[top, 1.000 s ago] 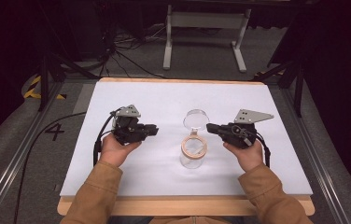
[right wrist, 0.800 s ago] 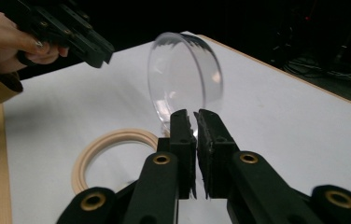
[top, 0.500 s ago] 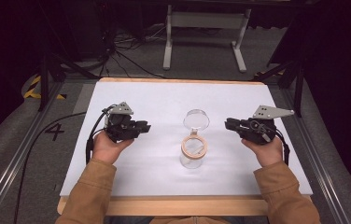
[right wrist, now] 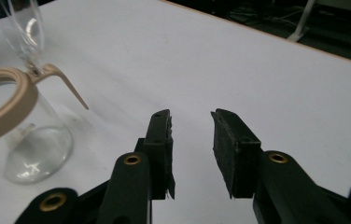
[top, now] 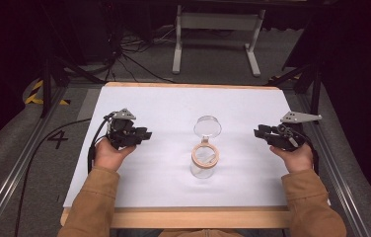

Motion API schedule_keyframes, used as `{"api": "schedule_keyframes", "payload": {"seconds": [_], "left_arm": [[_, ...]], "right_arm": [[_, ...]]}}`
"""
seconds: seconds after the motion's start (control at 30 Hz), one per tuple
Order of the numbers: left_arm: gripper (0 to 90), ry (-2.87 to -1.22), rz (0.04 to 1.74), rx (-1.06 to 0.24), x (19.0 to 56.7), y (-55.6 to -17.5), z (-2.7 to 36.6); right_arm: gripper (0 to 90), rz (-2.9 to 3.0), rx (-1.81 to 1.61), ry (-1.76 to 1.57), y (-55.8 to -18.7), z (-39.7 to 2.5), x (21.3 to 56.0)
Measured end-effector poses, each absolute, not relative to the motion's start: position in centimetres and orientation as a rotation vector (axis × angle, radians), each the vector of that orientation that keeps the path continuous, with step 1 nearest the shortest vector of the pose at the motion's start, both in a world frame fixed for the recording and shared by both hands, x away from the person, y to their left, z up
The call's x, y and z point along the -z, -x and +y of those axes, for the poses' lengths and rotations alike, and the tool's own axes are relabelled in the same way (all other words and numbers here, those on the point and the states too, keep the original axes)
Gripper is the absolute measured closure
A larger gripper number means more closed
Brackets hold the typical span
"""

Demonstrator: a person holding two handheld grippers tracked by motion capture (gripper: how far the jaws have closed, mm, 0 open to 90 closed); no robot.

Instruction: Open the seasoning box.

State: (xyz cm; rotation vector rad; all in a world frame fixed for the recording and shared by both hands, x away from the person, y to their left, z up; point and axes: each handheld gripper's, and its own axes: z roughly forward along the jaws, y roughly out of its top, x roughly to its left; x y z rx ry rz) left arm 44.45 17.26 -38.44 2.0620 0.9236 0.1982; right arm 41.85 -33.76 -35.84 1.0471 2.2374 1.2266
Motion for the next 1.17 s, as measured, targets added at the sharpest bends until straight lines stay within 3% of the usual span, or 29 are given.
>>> {"api": "schedule_keyframes", "payload": {"seconds": [0.23,0.73,1.17], "left_arm": [[63.6,-2.082,0.959,-0.198,39.9,-45.2,17.6],[59.1,-2.126,0.95,-0.188,42.1,-45.7,17.3],[52.8,-2.129,0.899,-0.213,42.7,-45.7,17.0]], "right_arm": [[58.4,2.244,-1.176,-1.136,-43.0,-34.9,37.8],[54.2,2.308,-1.123,-1.185,-44.6,-36.1,42.4],[51.7,2.341,-1.112,-1.181,-44.9,-35.4,43.1]]}}
